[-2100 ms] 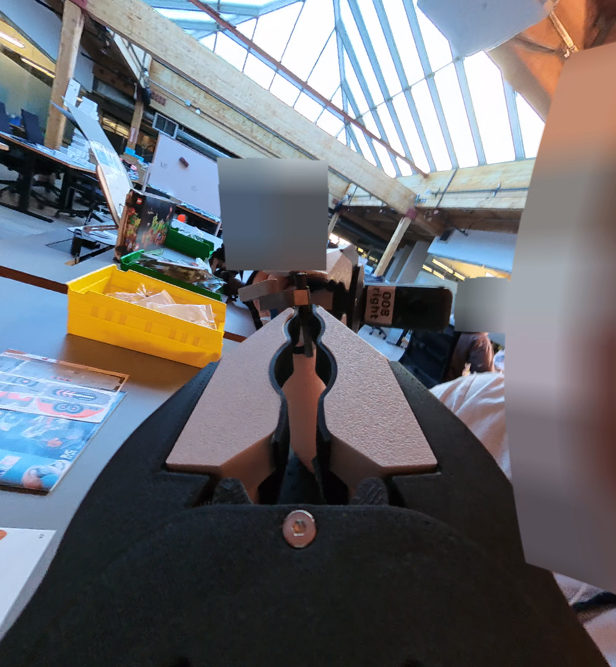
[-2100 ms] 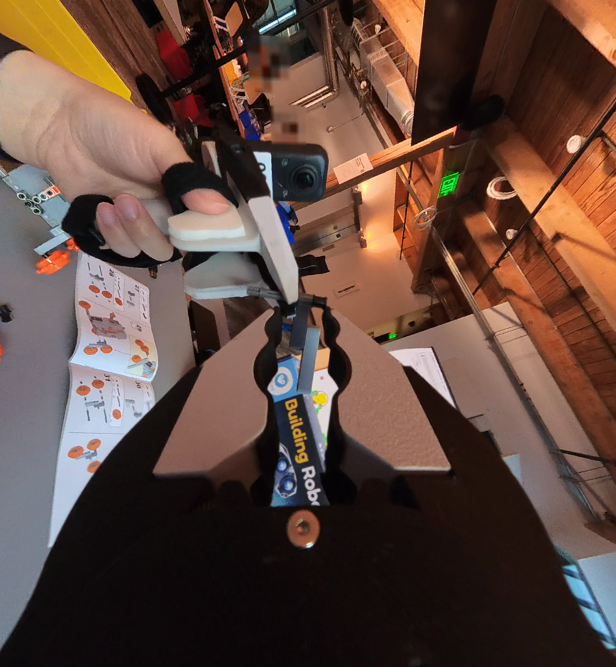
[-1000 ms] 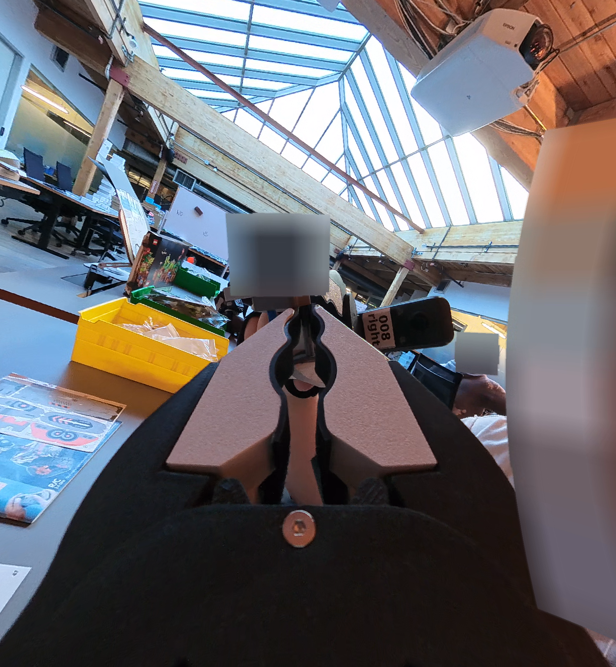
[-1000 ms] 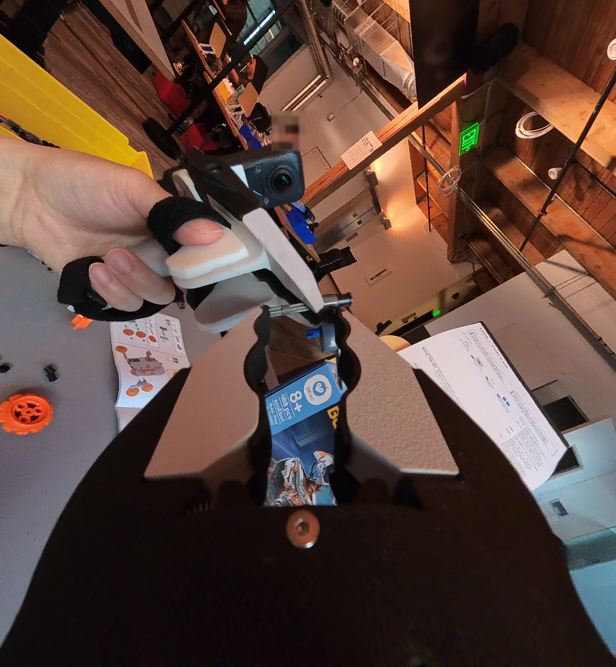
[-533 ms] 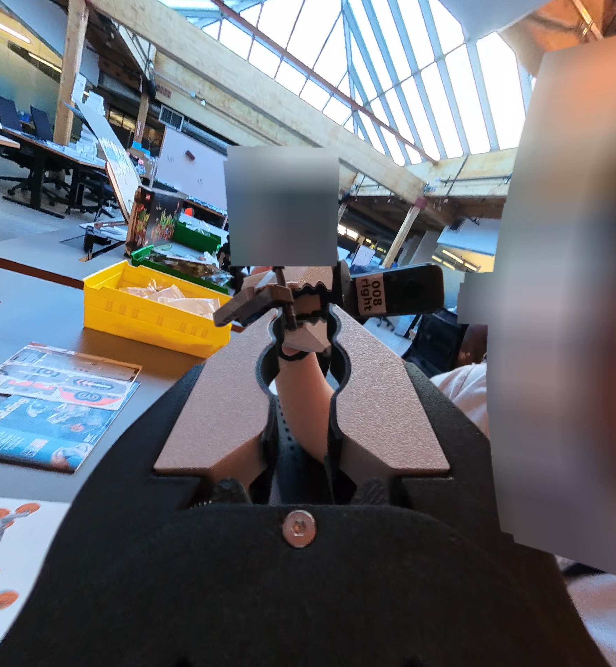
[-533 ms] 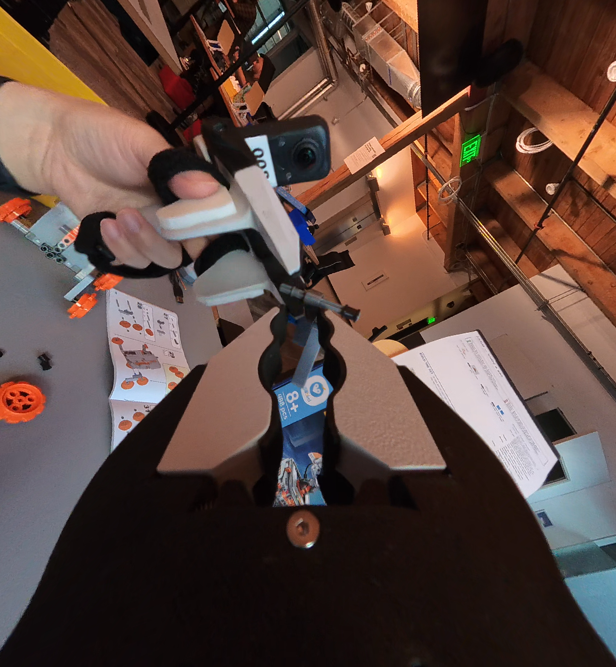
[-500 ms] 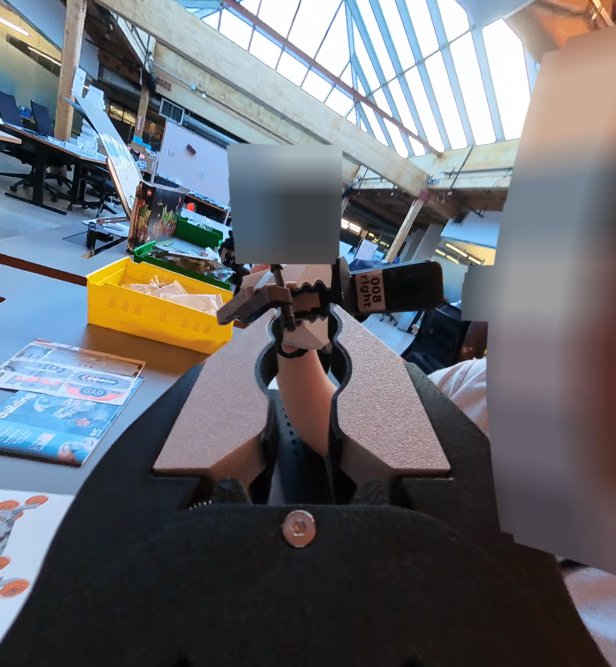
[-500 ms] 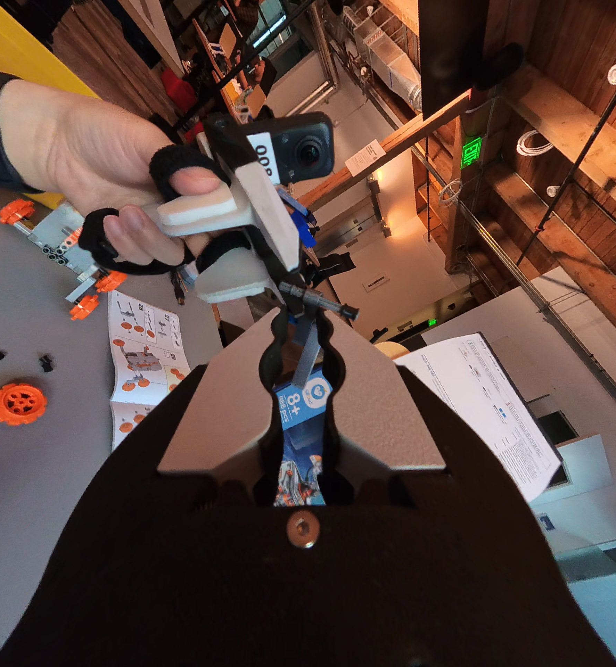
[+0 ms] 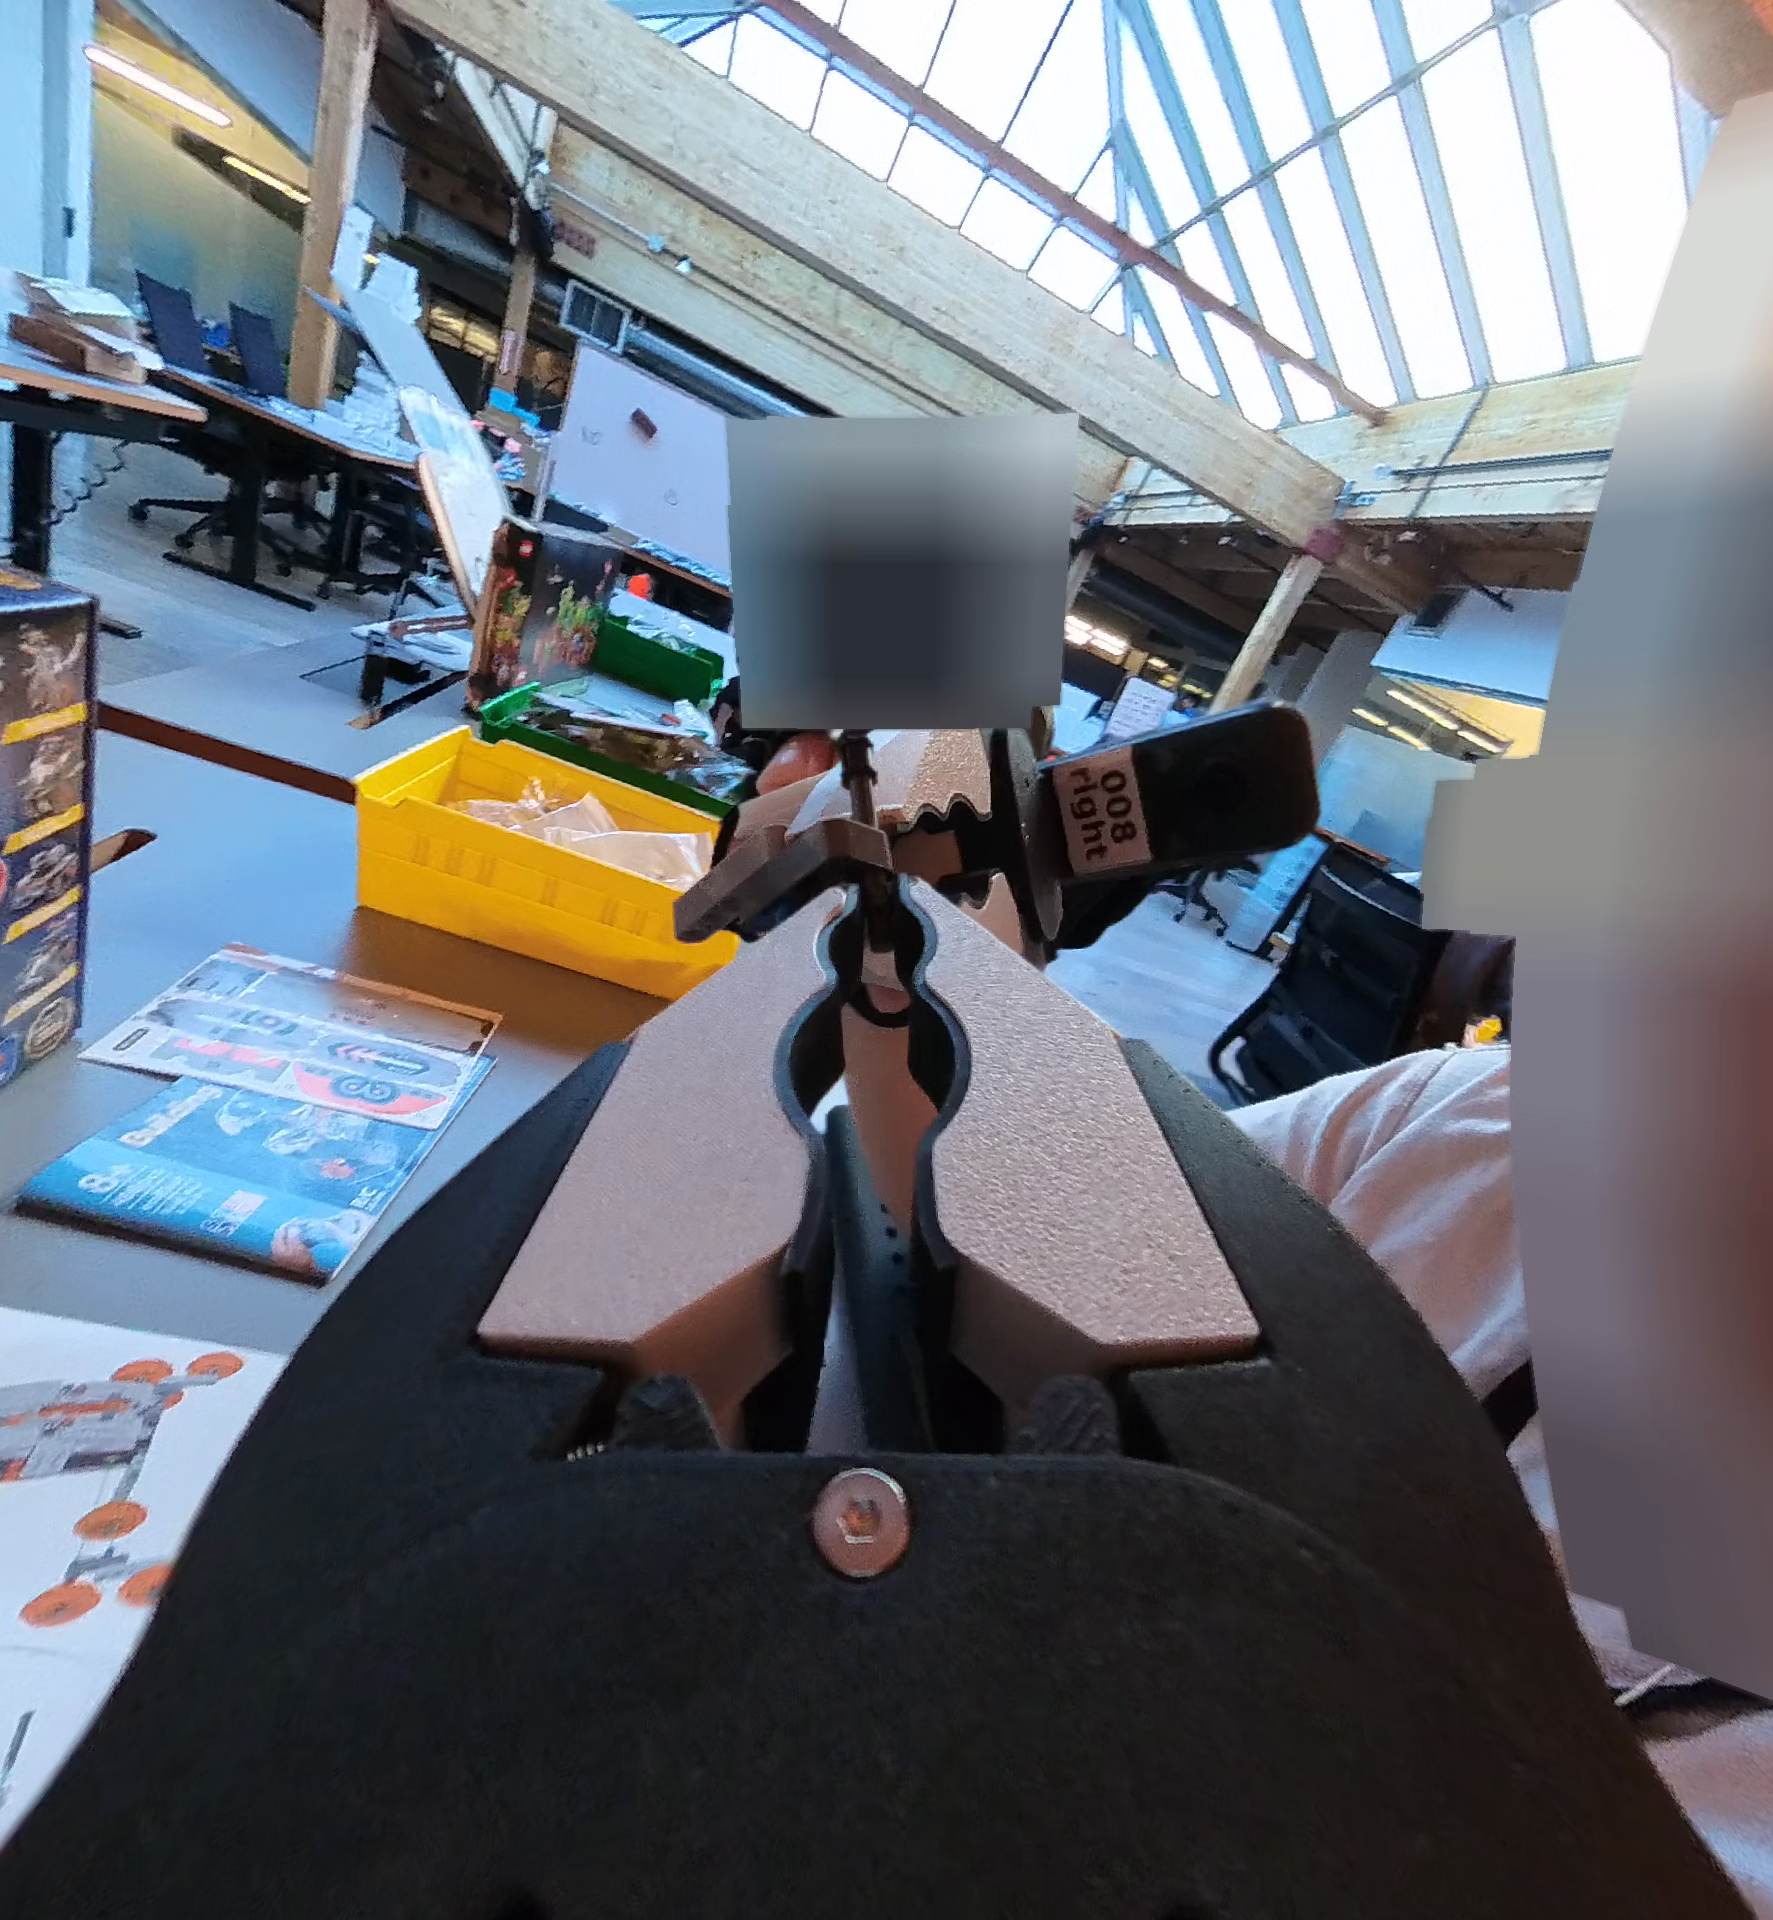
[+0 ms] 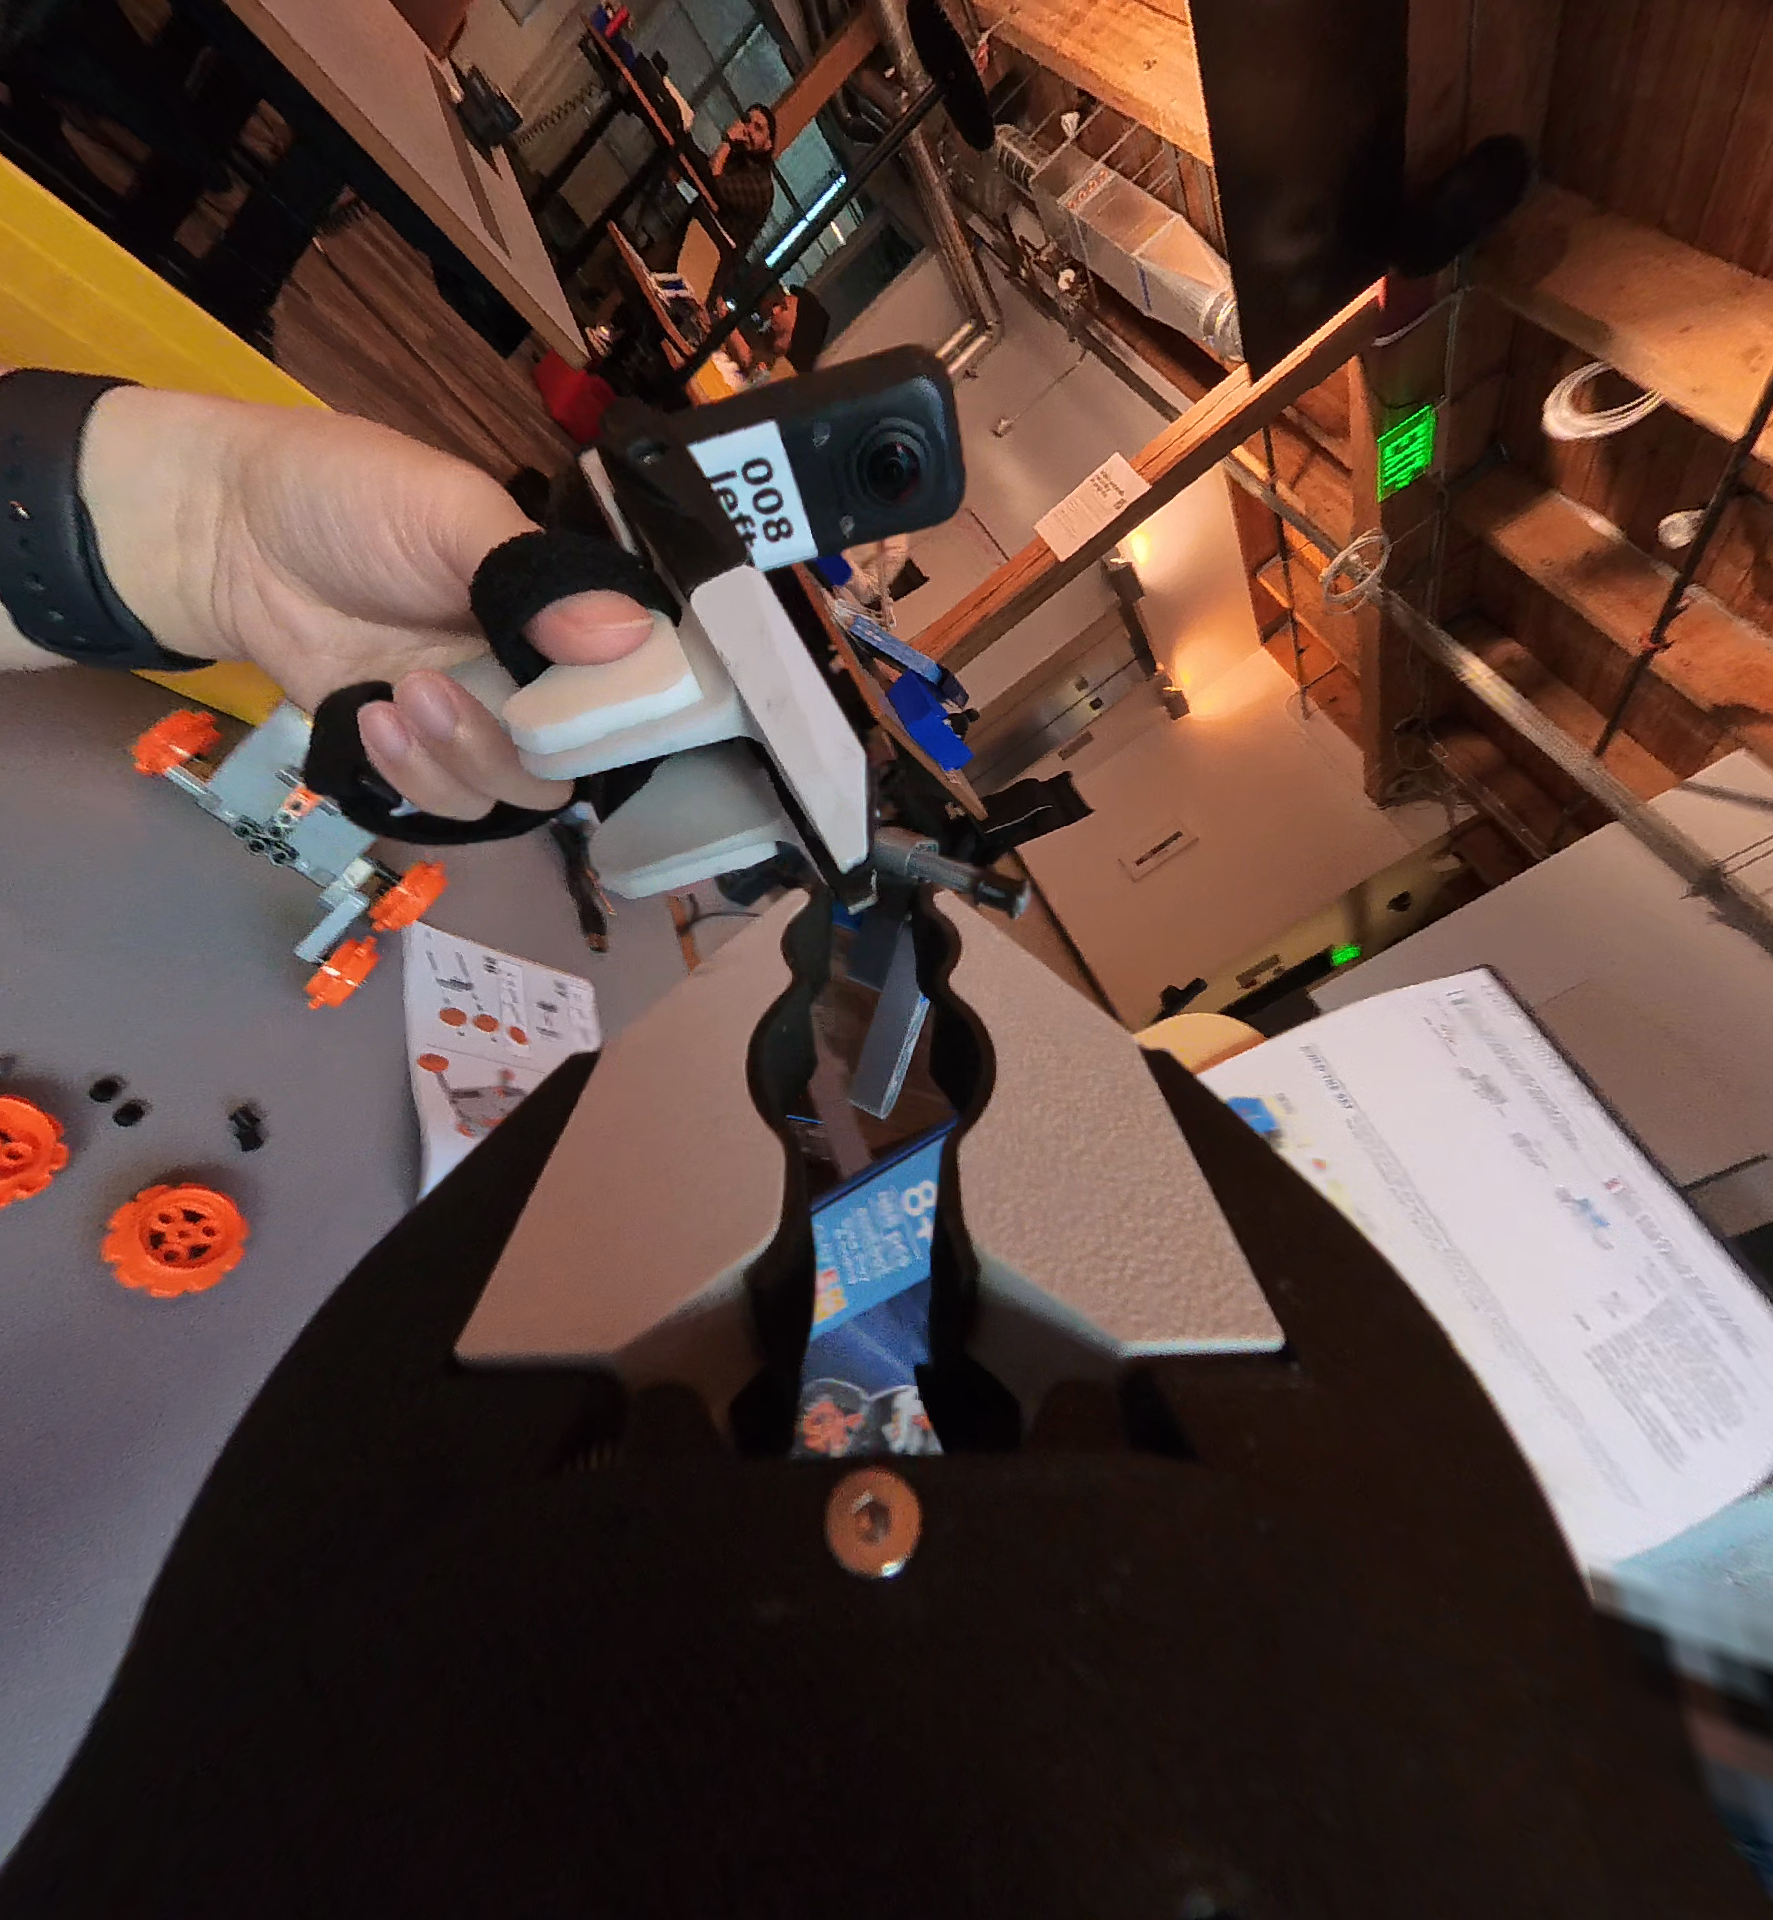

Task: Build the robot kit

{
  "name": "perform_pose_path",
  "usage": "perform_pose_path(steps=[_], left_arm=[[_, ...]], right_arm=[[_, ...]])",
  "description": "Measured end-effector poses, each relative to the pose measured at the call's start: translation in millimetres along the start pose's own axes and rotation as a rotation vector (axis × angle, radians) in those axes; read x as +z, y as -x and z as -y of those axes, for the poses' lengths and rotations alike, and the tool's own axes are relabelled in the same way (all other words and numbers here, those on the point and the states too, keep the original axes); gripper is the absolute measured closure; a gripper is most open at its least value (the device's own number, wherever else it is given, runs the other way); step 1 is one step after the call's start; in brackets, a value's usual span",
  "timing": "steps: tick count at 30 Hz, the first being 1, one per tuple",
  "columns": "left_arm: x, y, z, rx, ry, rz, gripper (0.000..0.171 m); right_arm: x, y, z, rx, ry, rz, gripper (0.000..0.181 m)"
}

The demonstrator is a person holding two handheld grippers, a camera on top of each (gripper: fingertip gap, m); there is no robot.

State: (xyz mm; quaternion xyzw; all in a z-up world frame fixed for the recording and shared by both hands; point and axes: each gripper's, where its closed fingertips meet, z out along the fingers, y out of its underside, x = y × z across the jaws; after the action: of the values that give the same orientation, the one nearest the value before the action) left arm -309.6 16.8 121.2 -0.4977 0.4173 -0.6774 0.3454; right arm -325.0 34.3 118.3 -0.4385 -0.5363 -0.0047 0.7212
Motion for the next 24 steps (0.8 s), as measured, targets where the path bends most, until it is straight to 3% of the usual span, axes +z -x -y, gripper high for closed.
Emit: perform_pose_path(steps=[5, 8, 12, 16, 20, 24], left_arm=[[-7.1, 7.5, -4.6, 0.136, 0.090, 0.155, 0.169], [-14.7, 18.0, -11.1, 0.253, 0.187, 0.299, 0.169], [-10.6, 4.8, -36.1, 0.328, 0.349, 0.229, 0.169], [-3.4, -1.2, -54.3, 0.344, 0.428, 0.169, 0.169], [6.6, -10.4, -46.1, 0.229, 0.330, 0.071, 0.169], [3.5, 11.6, -17.6, 0.003, 0.114, 0.123, 0.169]], right_arm=[[-12.8, -12.5, -4.9, 0.181, -0.078, 0.049, 0.160], [-28.1, -19.2, -4.7, 0.136, -0.105, 0.041, 0.158], [-28.3, 8.5, -5.6, 0.024, -0.043, 0.164, 0.138], [-28.6, 32.0, -6.1, 0.145, -0.051, 0.342, 0.143], [-32.3, 30.4, -14.2, 0.285, -0.058, 0.397, 0.143], [-31.0, -1.4, -14.1, 0.462, -0.088, 0.282, 0.148]])
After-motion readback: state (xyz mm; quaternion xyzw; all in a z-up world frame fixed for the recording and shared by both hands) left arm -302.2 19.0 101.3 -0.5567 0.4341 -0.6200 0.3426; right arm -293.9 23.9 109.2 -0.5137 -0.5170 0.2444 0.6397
